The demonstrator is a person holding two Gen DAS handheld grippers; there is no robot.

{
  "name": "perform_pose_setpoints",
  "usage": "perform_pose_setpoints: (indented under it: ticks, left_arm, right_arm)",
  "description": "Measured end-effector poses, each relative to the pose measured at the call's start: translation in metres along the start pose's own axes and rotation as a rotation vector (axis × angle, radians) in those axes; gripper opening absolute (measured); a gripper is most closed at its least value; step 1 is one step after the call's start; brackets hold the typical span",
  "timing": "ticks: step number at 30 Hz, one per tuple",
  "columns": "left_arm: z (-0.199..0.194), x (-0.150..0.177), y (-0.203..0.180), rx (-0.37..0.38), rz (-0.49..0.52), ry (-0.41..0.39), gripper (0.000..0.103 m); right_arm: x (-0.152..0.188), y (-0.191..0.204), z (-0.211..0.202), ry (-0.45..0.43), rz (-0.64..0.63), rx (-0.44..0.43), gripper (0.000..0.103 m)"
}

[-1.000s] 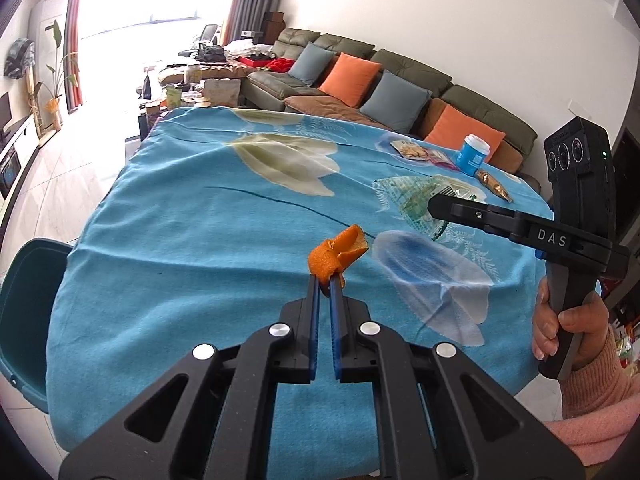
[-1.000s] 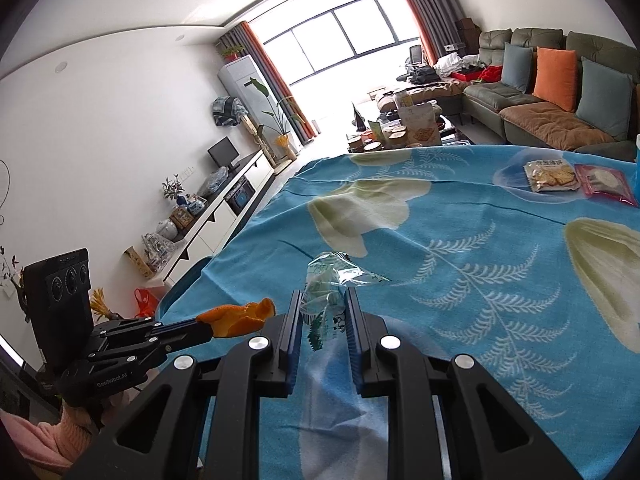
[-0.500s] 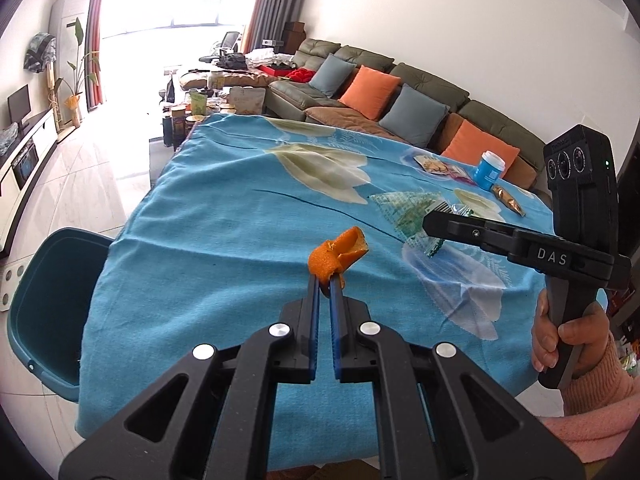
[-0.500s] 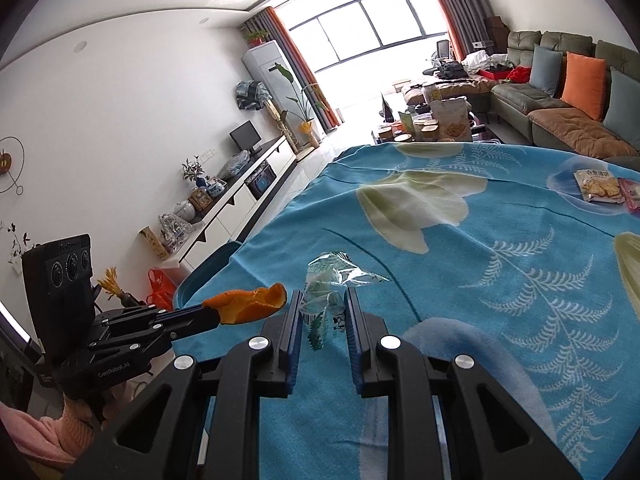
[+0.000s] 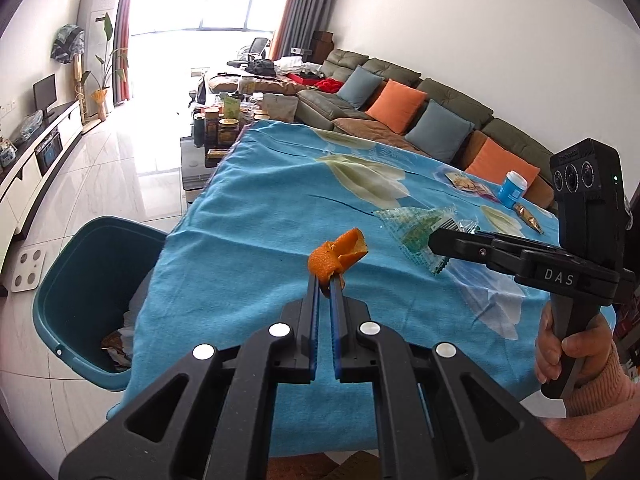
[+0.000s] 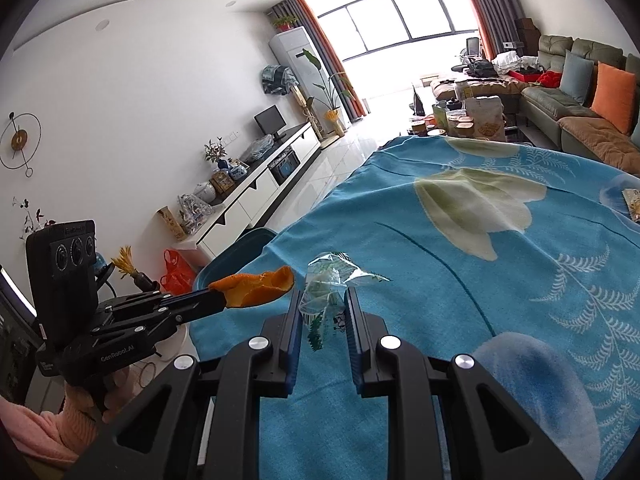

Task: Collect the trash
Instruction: 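Carry the orange peel and plastic wrapper in both grippers over the teal bin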

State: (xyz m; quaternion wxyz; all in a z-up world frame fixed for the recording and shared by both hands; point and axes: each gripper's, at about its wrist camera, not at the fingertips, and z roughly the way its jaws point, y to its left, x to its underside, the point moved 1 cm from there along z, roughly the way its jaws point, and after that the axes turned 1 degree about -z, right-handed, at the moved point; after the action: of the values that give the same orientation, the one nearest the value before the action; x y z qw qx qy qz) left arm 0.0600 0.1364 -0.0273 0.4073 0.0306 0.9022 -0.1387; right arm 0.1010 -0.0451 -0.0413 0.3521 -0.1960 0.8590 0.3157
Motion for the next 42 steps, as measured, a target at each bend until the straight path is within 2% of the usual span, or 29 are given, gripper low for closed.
perform_pose_setpoints:
  ticks: [42]
  left_arm:
    - [-0.038, 0.005, 0.067, -0.128, -0.113, -0.063, 0.006]
  right_arm:
    - [-0.021, 0.063, 0.061, 0.069, -0.115, -0.093, 0.019]
